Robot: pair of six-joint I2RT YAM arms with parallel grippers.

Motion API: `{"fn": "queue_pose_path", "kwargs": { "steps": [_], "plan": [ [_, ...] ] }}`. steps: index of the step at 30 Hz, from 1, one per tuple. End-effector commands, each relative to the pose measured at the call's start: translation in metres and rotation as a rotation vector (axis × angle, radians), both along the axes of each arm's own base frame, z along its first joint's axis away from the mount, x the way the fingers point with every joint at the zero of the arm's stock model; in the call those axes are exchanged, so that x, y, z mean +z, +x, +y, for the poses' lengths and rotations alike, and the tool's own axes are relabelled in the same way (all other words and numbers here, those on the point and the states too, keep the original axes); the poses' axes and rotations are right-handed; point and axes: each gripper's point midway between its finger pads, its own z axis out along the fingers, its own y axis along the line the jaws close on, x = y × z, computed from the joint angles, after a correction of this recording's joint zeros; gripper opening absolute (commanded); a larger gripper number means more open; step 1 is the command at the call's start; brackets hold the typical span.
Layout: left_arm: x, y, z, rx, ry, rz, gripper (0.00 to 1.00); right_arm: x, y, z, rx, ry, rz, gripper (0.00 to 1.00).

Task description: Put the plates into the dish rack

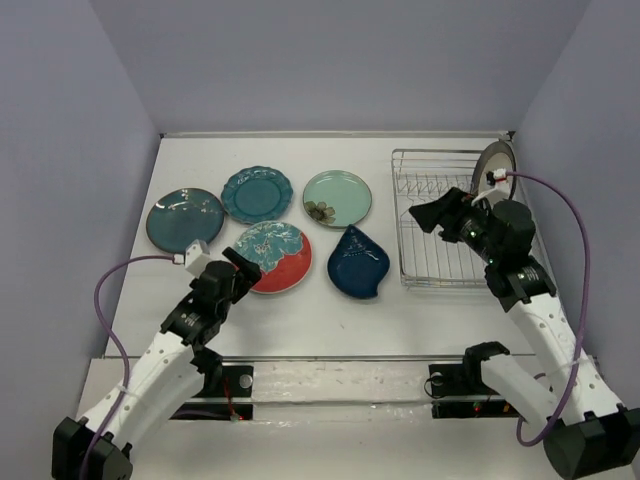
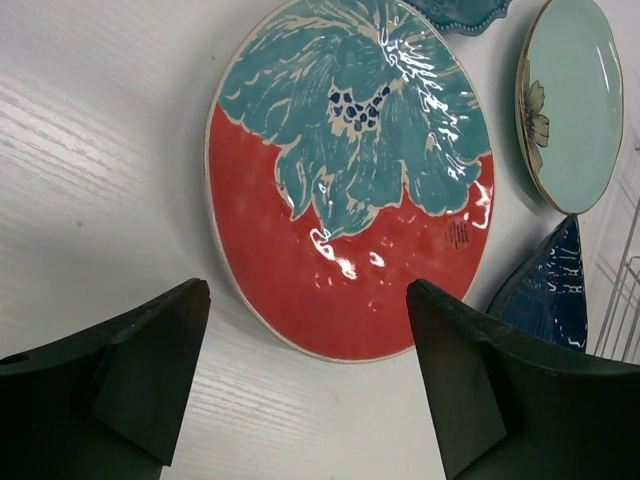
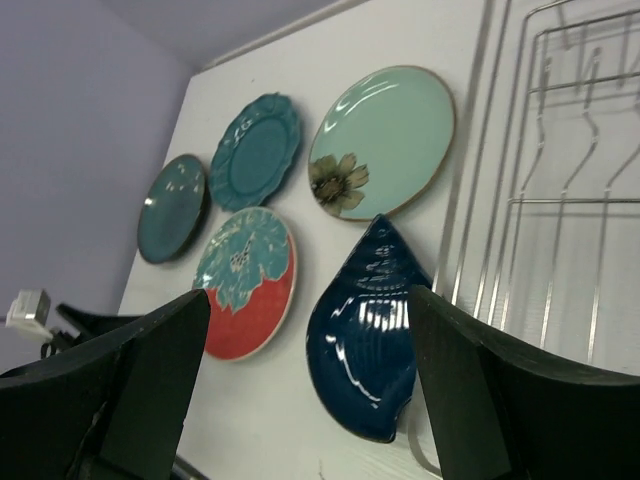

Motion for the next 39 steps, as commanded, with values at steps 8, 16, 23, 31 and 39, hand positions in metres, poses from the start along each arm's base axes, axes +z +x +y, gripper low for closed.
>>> {"fn": "queue_pose_path", "kwargs": {
  "steps": [8, 16, 23, 31, 39],
  "plan": [
    [-0.022, 0.017, 0.006, 0.083, -0.047, 0.011, 0.76, -0.011, -0.016, 0.054, 0.176, 0.044, -0.030, 0.84],
    [-0.053, 0.024, 0.019, 0.093, -0.088, 0.049, 0.73, -0.022, -0.018, 0.069, 0.209, 0.039, -0.007, 0.84],
    [-0.053, 0.034, 0.018, 0.094, -0.106, 0.016, 0.65, -0.033, -0.020, 0.079, 0.226, 0.029, 0.026, 0.83],
    [-0.045, 0.038, 0.024, 0.145, -0.142, -0.081, 0.46, -0.030, -0.025, 0.097, 0.255, 0.023, 0.030, 0.83],
    [-0.039, 0.039, 0.026, 0.166, -0.185, -0.153, 0.25, -0.017, -0.028, 0.108, 0.279, 0.036, 0.000, 0.83]
  ]
}}
